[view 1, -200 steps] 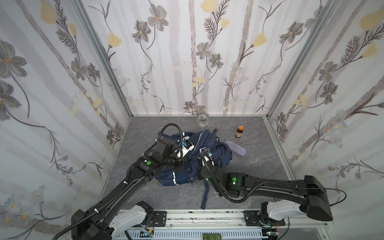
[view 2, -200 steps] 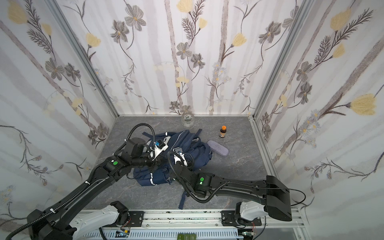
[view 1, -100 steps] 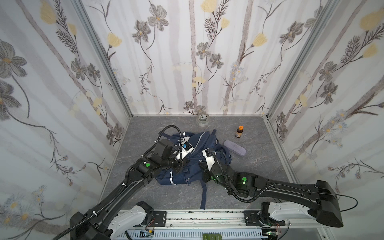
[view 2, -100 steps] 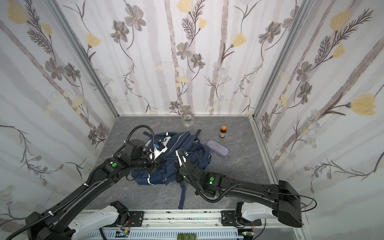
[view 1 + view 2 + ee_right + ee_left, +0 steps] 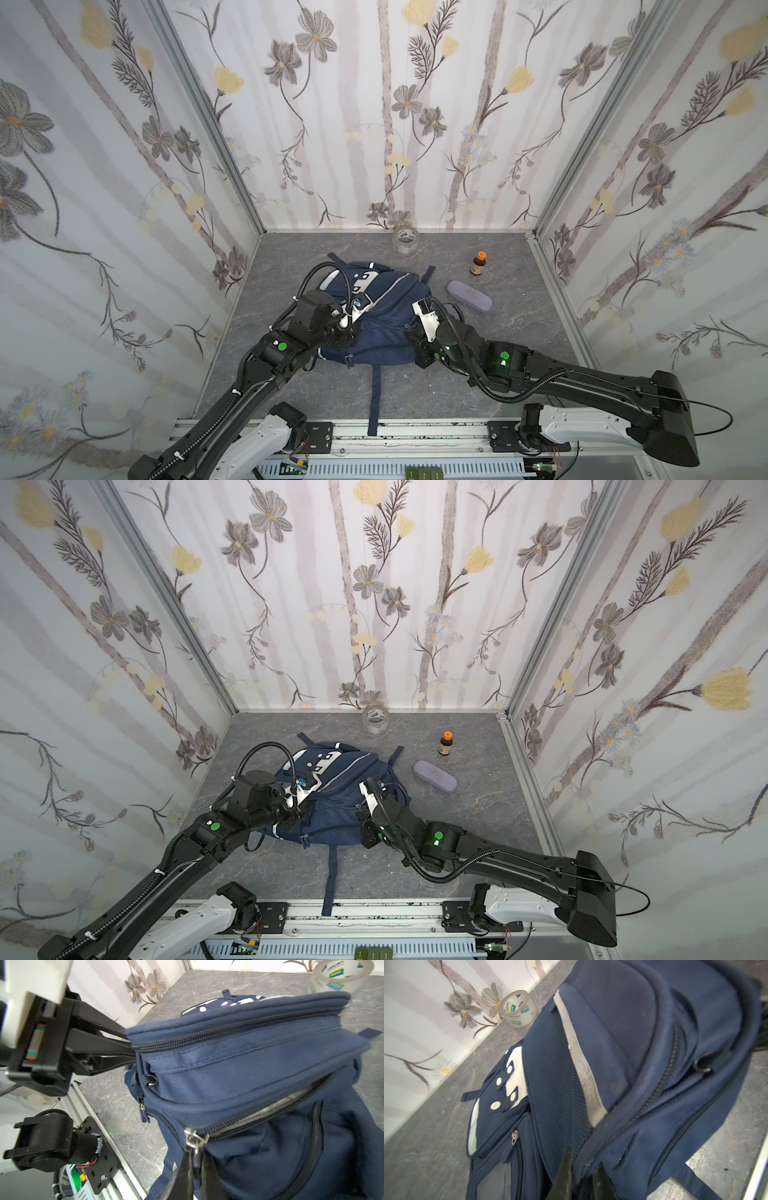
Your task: Pack the student bag
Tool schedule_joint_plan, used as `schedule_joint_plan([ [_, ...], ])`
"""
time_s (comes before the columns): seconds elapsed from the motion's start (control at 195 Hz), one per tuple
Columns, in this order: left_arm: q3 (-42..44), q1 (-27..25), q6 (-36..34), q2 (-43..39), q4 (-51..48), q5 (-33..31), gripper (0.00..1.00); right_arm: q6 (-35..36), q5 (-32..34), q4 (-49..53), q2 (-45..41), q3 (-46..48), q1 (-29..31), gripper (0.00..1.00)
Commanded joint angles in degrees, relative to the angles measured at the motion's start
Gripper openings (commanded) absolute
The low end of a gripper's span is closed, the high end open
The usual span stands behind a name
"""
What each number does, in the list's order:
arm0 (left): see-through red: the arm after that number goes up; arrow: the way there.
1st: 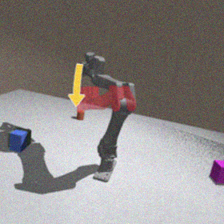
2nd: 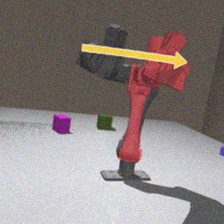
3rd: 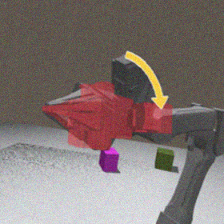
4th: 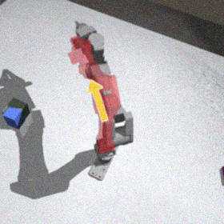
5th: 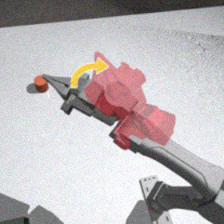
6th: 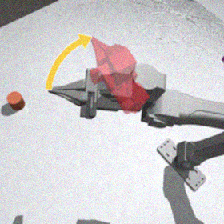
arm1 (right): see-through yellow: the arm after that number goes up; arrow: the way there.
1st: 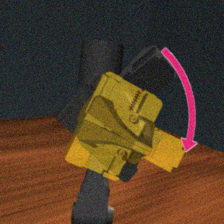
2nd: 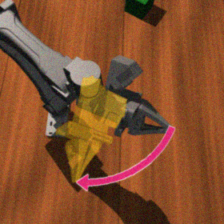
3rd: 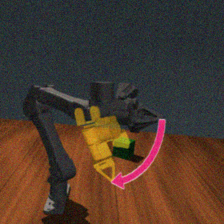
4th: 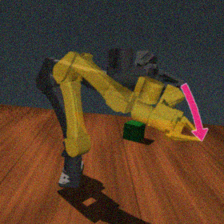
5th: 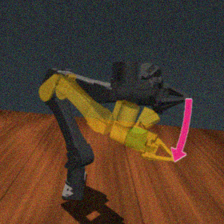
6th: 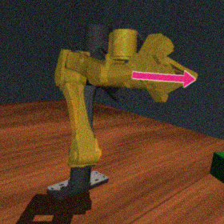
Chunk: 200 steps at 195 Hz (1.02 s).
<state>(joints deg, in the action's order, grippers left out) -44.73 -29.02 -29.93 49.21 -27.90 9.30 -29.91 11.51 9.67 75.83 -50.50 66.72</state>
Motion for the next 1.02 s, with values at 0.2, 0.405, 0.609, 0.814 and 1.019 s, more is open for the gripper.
schedule_joint_plan([
  [0.2,1.7,1.2,-10.0,-16.3,-1.6,11.7,0.90,5.8,-18.1,1.4,12.4,-14.0,0.5,0.00],
  [0.405,2.3,1.0,-9.9,-15.8,-8.4,24.2,0.73,7.9,-24.5,0.1,19.0,-19.4,0.0,0.00],
  [0.609,1.0,0.9,-14.0,-11.3,-12.6,20.1,0.38,8.7,-27.9,-0.8,20.9,-21.2,-0.1,0.00],
  [0.814,1.0,0.9,-17.5,-10.5,-13.4,17.1,0.17,8.9,-28.2,-0.6,20.2,-20.9,-0.2,0.00],
  [1.019,1.6,0.9,-19.4,-10.5,-15.8,15.3,0.00,9.3,-27.5,0.5,19.4,-20.0,-0.5,0.00],
])
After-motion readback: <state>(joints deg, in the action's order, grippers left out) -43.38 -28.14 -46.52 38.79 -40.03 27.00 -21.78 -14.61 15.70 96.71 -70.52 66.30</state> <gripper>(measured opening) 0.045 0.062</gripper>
